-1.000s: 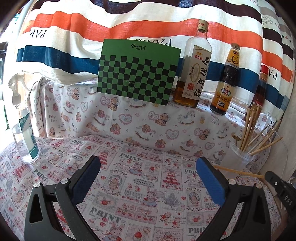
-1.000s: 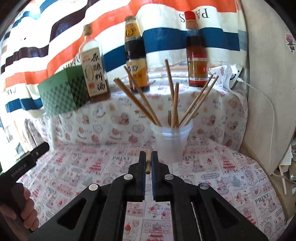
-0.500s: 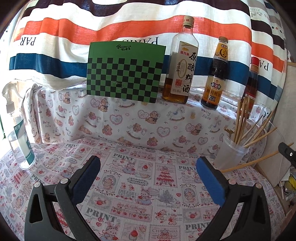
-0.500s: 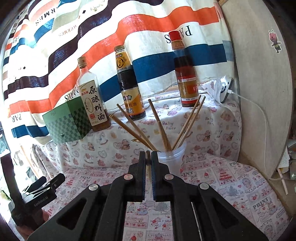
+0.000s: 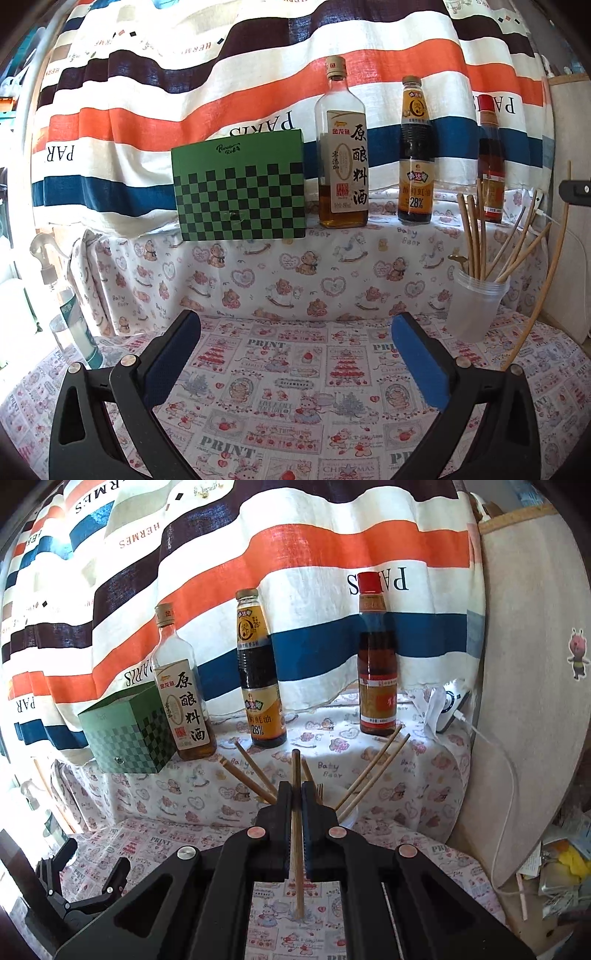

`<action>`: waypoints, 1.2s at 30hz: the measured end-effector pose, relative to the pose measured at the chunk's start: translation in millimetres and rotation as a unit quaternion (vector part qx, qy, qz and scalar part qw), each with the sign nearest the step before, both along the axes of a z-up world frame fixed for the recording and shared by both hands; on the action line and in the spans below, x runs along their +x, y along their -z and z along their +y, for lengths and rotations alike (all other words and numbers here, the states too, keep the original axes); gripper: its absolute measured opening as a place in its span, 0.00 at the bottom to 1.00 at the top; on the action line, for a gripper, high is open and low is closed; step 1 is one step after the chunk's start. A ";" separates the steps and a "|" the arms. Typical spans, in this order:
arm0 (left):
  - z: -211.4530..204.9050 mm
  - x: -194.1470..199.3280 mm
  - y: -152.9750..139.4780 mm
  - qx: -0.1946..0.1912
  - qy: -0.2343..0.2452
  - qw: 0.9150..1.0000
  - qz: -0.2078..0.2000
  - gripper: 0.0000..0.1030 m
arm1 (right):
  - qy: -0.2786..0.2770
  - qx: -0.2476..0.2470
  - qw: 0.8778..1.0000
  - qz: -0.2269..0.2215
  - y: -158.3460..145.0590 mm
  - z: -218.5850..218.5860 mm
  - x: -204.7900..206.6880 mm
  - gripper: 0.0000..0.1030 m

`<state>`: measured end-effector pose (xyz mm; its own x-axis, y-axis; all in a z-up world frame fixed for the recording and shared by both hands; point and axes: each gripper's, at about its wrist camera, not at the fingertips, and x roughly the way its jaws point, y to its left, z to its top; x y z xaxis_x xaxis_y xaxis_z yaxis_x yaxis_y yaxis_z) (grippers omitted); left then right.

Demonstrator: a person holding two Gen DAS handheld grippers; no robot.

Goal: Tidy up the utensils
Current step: 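Lift the chopstick upright and carry it over the cup with the right gripper, then lower the chopstick into the cup and open the right gripper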

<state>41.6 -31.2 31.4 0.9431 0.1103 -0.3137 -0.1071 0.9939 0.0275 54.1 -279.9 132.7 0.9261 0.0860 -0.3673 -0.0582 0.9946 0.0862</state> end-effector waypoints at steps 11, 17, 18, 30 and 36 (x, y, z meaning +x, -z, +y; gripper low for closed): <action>15.6 4.2 5.3 -0.019 -0.042 0.999 -0.006 1.00 | -0.006 -0.021 0.999 -0.035 -68.9 12.7 15.9 0.06; 24.6 4.9 5.0 -0.046 -0.033 0.998 0.000 1.00 | 0.021 -0.055 0.995 -0.083 -99.6 24.5 31.7 0.06; 26.4 4.9 4.7 -0.054 -0.028 0.998 0.002 1.00 | 0.025 -0.058 0.994 -0.088 -100.8 25.1 36.1 0.06; 28.8 21.4 17.6 -0.073 -0.015 0.996 0.046 1.00 | 0.033 0.005 0.998 -0.057 -47.7 -5.3 87.5 0.06; 22.0 20.6 18.8 -0.080 0.004 0.996 0.048 1.00 | 0.024 0.006 0.999 -0.040 -33.0 -9.5 82.8 0.06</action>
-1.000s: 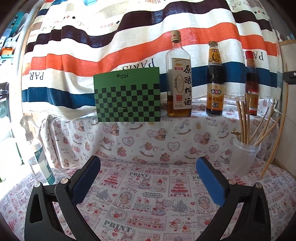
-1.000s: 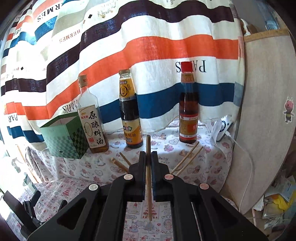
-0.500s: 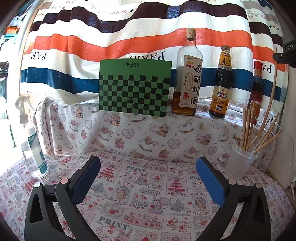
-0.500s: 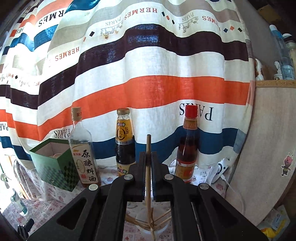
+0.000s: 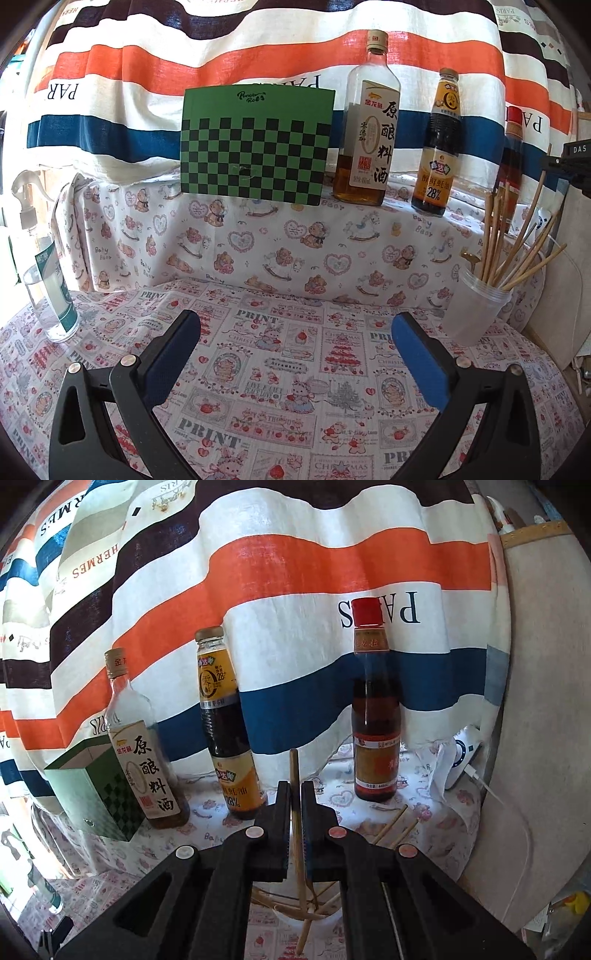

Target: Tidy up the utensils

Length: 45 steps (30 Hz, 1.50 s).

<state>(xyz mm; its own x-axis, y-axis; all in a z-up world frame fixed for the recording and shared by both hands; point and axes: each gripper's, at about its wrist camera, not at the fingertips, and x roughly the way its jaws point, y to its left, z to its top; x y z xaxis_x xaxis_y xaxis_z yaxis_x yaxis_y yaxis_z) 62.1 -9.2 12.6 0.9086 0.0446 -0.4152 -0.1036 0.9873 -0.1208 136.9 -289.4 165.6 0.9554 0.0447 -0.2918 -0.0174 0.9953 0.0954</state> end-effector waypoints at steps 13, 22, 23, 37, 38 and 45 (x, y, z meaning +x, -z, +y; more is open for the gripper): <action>-6.2 -7.8 -3.6 0.000 0.023 1.000 -0.021 1.00 | -0.030 0.048 0.996 -0.074 13.6 -23.4 -87.2 0.81; -5.9 -21.7 -19.9 0.020 0.050 0.998 -0.044 1.00 | -0.010 0.033 0.997 -0.063 64.2 -27.0 -99.2 0.86; -2.6 -23.6 -23.8 0.018 0.051 0.997 -0.046 1.00 | -0.011 0.034 0.998 -0.058 65.2 -28.9 -96.9 0.86; 10.8 -26.8 -5.4 0.026 0.052 0.993 -0.099 1.00 | -0.006 0.003 0.998 -0.059 129.1 -0.9 -107.1 1.00; 6.3 -28.2 -3.1 0.038 0.051 0.993 -0.103 1.00 | -0.013 0.014 0.998 -0.053 134.0 -1.0 -106.0 1.00; -17.2 -28.3 5.9 0.071 0.083 0.990 -0.094 1.00 | -0.011 -0.017 0.999 -0.037 150.9 5.8 -100.9 1.00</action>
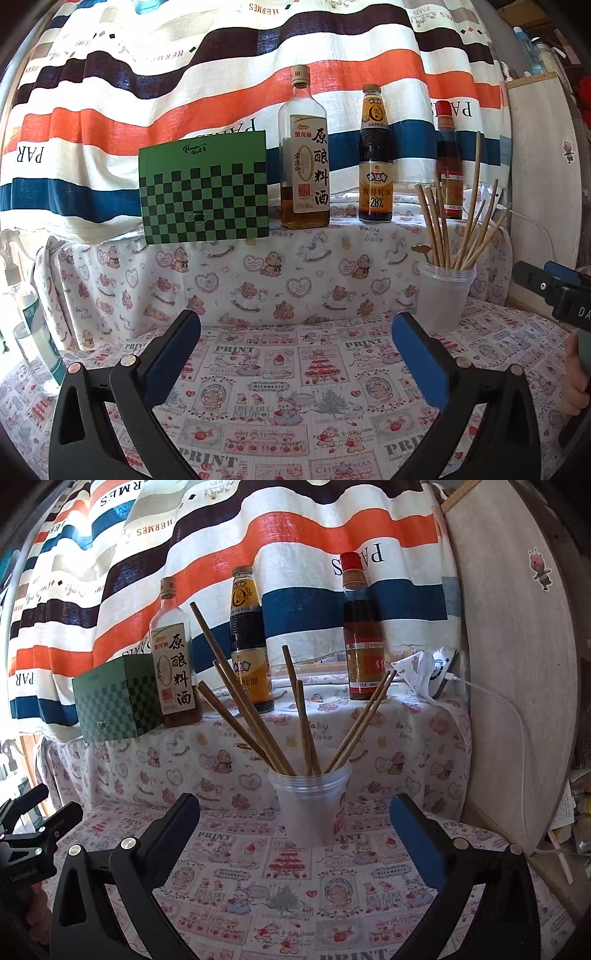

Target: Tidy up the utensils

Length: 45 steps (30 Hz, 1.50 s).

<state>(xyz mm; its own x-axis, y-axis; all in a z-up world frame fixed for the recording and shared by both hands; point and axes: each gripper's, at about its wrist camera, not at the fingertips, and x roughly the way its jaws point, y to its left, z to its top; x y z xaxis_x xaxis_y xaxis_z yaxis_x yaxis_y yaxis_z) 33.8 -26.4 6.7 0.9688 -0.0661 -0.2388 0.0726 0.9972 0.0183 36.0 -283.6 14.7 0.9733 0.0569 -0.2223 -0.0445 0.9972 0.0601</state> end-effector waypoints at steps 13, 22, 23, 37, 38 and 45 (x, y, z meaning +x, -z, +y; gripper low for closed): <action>4.4 7.7 5.5 -0.011 -0.011 0.999 0.030 1.00 | 0.025 -0.051 0.998 0.018 10.6 13.4 8.1 1.00; 7.0 9.0 5.3 -0.012 -0.019 0.999 0.031 1.00 | 0.024 -0.049 0.998 0.015 10.8 13.2 7.8 1.00; 6.8 9.1 5.3 -0.013 -0.019 0.999 0.032 1.00 | 0.023 -0.049 0.998 0.015 10.8 13.2 7.8 1.00; 6.6 9.1 6.1 -0.012 -0.022 0.999 0.032 1.00 | 0.012 -0.049 0.999 0.015 11.1 13.9 8.1 1.00; 6.5 9.3 6.0 -0.013 -0.022 0.999 0.031 1.00 | 0.011 -0.051 0.999 0.015 11.2 14.9 8.0 1.00; 6.4 9.3 6.2 -0.011 -0.024 0.999 0.031 1.00 | 0.009 -0.049 0.999 0.018 11.8 15.0 8.7 1.00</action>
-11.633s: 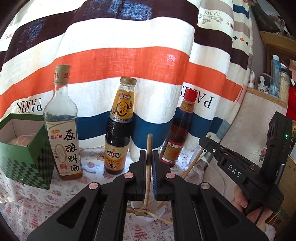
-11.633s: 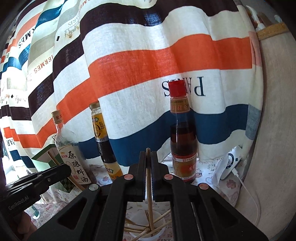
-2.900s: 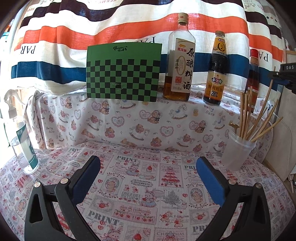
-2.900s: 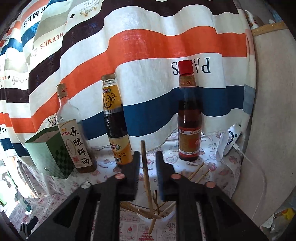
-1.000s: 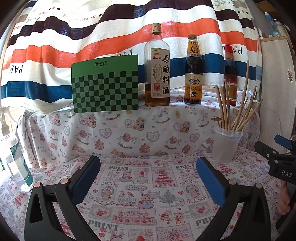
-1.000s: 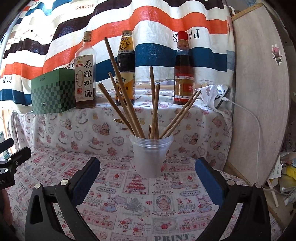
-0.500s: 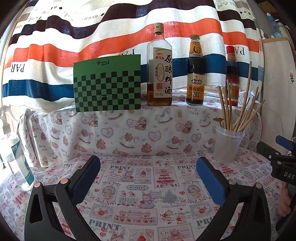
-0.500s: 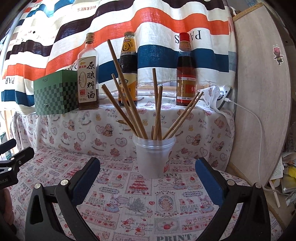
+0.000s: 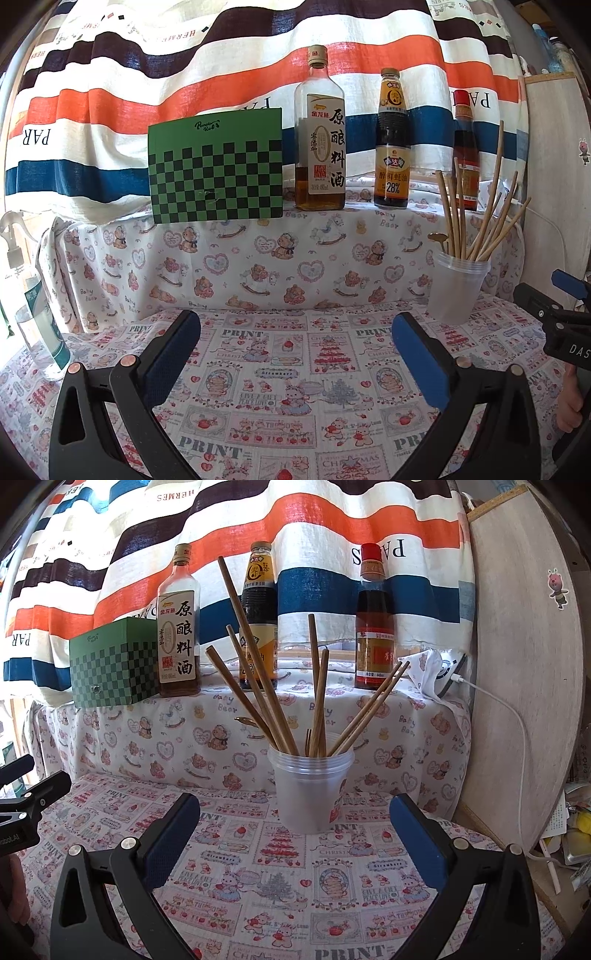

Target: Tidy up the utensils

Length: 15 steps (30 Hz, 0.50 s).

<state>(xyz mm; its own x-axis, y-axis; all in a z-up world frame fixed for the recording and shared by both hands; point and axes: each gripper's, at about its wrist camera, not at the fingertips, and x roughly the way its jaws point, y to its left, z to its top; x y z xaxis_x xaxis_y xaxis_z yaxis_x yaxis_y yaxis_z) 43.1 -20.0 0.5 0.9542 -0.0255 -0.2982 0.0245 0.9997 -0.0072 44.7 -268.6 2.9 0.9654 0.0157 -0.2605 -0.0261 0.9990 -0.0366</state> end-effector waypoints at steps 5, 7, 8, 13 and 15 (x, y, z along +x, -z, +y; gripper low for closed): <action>0.8 -0.9 0.3 0.000 -0.002 1.000 -0.001 1.00 | 0.001 0.002 1.000 0.000 0.2 -0.6 -0.1 1.00; 1.5 -1.6 0.3 -0.001 -0.005 1.000 -0.003 1.00 | 0.001 0.001 1.000 0.001 0.4 -0.8 0.0 1.00; 2.1 -1.5 0.2 -0.002 -0.007 1.000 -0.003 1.00 | 0.001 0.001 1.000 0.001 0.4 -0.5 0.1 1.00; 2.4 -0.3 0.0 -0.001 -0.008 1.000 -0.001 1.00 | 0.001 0.001 1.000 0.001 0.7 -1.1 0.8 1.00; 2.8 -0.7 0.0 -0.001 -0.009 1.000 -0.001 1.00 | 0.001 0.001 1.000 0.002 0.9 -1.2 0.4 1.00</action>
